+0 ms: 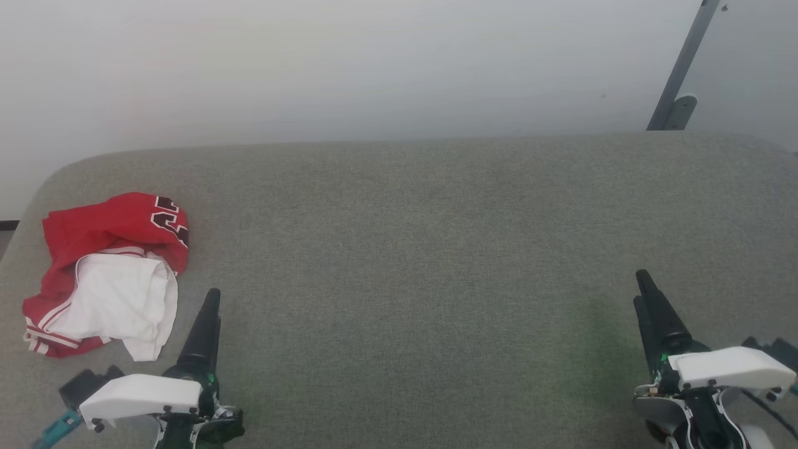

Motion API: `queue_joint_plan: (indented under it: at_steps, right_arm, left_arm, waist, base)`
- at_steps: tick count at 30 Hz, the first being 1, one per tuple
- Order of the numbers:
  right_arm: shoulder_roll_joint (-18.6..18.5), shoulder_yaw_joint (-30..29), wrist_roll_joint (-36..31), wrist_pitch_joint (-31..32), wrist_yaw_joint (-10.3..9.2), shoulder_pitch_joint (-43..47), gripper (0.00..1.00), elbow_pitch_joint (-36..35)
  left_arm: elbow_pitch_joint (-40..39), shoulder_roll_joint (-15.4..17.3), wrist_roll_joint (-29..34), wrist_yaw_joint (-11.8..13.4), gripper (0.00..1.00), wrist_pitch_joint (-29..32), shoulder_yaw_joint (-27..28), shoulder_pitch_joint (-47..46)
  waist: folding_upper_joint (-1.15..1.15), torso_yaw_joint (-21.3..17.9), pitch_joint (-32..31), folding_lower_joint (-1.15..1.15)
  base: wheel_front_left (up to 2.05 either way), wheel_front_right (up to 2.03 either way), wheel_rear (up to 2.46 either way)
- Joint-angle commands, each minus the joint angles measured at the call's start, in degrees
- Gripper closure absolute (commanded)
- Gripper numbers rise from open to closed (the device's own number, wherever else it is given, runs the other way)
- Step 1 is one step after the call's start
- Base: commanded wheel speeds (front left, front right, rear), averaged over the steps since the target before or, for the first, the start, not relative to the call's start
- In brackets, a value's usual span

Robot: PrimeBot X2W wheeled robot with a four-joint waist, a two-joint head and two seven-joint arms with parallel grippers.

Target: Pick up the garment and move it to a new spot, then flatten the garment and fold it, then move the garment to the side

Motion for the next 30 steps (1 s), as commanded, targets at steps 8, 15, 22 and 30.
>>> queue_joint_plan:
  at_steps: [8, 15, 22, 30]
  right_arm:
    - [-2.6, 1.5, -12.3, -2.6, 0.02, -3.9, 0.0, 0.0]
    - [-3.0, 1.8, -23.2, -4.3, 0.02, -4.5, 0.0, -1.2]
    - [-3.2, 1.8, -32.6, -5.8, 0.03, -5.0, 0.0, -1.7]
    - [-3.4, 1.9, -43.0, -7.5, 0.03, -6.1, 0.0, -0.3]
  left_arm:
    - [-1.5, 1.6, 12.0, 1.0, 0.0, -2.4, -0.3, -2.8]
    - [-2.2, 2.5, 22.3, 1.5, 0.0, -4.0, -1.1, -3.3]
    - [-3.1, 3.7, 31.9, 2.8, 0.0, -5.5, -2.7, -3.4]
    - [-2.5, 5.4, 40.4, 4.3, 0.0, -7.3, -4.9, -3.3]
  waist:
    - [0.0, 0.1, 0.2, 0.0]
    - [0.0, 0.2, 0.3, 0.0]
    - [0.0, 0.1, 0.5, 0.0]
    - [0.0, 0.0, 0.5, 0.0]
  base:
    - [0.0, 0.0, 0.0]
    - [0.0, 0.0, 0.0]
    - [0.0, 0.0, 0.0]
    - [0.0, 0.0, 0.0]
